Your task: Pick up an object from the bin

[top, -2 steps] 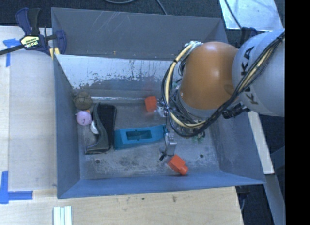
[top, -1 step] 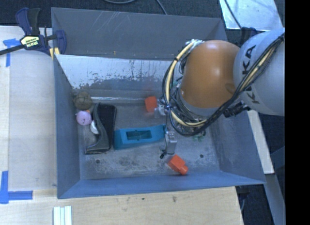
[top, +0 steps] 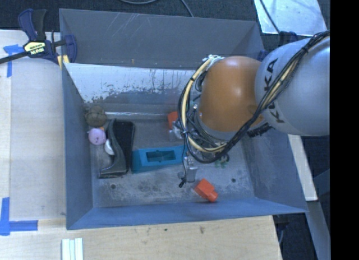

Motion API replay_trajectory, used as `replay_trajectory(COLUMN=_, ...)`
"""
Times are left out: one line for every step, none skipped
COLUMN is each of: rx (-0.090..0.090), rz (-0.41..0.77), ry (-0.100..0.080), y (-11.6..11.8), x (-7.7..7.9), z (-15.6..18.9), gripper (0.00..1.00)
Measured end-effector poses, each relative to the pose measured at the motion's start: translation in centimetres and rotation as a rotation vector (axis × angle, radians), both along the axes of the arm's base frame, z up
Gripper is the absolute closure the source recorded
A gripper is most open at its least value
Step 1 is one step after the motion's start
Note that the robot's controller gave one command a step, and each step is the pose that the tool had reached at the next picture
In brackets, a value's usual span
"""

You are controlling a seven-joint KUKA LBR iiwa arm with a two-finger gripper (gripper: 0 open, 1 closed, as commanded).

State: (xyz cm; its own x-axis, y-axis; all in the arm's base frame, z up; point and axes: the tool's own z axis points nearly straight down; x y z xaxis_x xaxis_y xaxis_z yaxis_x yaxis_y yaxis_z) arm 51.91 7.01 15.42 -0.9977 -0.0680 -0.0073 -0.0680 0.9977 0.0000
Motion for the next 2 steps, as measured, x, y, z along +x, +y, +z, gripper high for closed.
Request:
replay_trajectory(rx=0.001, rz=-0.025, ry=-0.001, y=0.3, x=0.5, z=-5.6, gripper=0.0)
replay_trajectory(rx=0.002, rz=-0.067, ry=-0.008, y=1.5, x=1.6, z=-8.2, gripper=1.0)
